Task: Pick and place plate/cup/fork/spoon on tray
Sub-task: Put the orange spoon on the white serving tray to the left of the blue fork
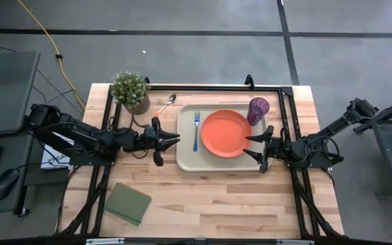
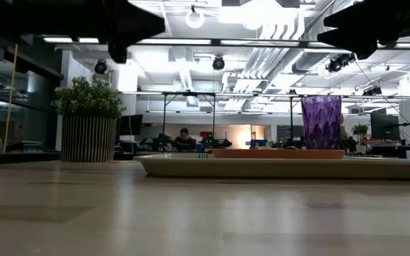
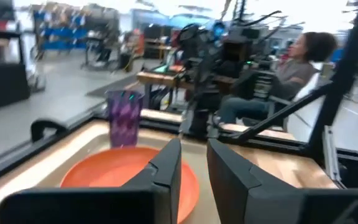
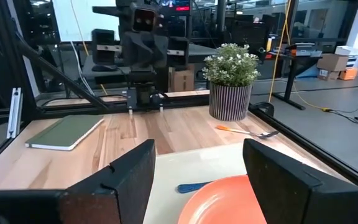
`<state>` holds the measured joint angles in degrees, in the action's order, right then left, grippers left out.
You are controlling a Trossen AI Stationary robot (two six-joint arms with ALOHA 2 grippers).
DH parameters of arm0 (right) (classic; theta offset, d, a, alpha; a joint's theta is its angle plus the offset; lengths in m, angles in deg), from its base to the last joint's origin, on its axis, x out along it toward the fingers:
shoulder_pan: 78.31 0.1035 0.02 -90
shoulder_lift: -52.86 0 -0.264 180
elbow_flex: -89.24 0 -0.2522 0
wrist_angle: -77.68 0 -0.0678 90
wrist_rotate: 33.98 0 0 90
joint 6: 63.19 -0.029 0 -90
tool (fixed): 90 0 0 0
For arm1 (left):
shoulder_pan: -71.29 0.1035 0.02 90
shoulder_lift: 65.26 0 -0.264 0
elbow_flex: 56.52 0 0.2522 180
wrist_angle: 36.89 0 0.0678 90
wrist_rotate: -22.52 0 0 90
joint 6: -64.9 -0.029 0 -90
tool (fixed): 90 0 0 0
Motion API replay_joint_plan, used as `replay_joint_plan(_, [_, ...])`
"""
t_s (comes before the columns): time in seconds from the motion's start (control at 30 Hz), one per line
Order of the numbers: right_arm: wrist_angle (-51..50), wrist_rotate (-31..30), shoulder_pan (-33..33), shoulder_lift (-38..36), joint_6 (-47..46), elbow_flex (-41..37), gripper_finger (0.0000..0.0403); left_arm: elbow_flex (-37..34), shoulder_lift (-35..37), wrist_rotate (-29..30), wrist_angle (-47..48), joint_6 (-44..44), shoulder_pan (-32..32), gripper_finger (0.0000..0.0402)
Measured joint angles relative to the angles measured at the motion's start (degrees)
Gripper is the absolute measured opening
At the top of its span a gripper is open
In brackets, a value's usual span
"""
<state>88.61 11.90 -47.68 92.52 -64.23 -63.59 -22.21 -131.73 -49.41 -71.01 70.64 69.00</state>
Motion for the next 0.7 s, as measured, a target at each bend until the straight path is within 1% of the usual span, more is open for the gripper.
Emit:
replay_joint_plan(0.2, [0.0, 2.46, 0.0, 0.0, 0.0, 0.0, 0.0236, 0.0, 0.0, 2.05, -0.48, -6.32, -2.05, 0.0084])
replay_joint_plan(0.33, [0.0, 2.54, 0.0, 0.0, -0.33, 0.0, 0.0236, 0.0, 0.0, 2.08, -0.56, -9.05, -2.29, 0.0092])
replay_joint_plan(0.7, [1.48, 2.12, 0.0, 0.0, -0.27, 0.0, 0.0236, 0.0, 0.0, 2.06, -2.15, -8.53, -2.29, 0.0092])
